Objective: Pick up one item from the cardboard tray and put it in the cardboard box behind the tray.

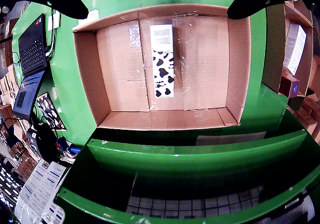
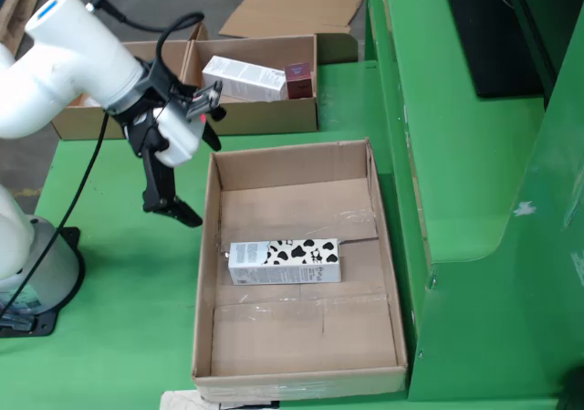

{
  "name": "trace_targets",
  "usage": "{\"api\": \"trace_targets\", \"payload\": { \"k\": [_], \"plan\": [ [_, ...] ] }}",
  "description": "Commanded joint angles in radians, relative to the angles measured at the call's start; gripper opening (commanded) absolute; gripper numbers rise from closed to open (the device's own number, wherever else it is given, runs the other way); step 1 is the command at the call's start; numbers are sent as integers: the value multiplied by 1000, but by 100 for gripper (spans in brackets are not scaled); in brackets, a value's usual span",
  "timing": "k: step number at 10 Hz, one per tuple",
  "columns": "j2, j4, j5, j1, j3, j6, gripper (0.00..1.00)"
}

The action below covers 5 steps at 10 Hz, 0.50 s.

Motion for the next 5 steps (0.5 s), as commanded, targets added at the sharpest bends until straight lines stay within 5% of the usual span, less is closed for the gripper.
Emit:
{"api": "trace_targets", "payload": {
  "k": [1, 5],
  "plan": [
    [-93, 62, 26, 158, 94, 22, 100],
    [-343, 103, 94, 22, 348, -93, 100]
  ]
}}
